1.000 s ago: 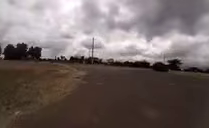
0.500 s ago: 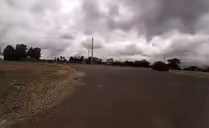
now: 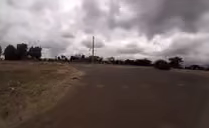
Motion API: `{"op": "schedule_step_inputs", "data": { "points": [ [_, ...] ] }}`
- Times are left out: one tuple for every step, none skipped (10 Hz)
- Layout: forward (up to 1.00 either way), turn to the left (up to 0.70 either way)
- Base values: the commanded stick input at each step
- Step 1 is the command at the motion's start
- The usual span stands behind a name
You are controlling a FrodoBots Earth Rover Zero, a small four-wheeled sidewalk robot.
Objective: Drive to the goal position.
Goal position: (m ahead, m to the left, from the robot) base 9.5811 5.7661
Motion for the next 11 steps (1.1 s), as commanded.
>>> {"op": "schedule_step_inputs", "data": {
  "points": [
    [0.5, 0.0],
    [0.5, 0.0],
    [0.5, 0.0],
    [0.5, 0.0],
    [0.5, 0.0],
    [0.5, 0.0],
    [0.5, 0.0],
    [0.5, 0.0],
    [0.5, 0.0],
    [0.5, 0.0],
    [0.5, 0.0]
  ]
}}
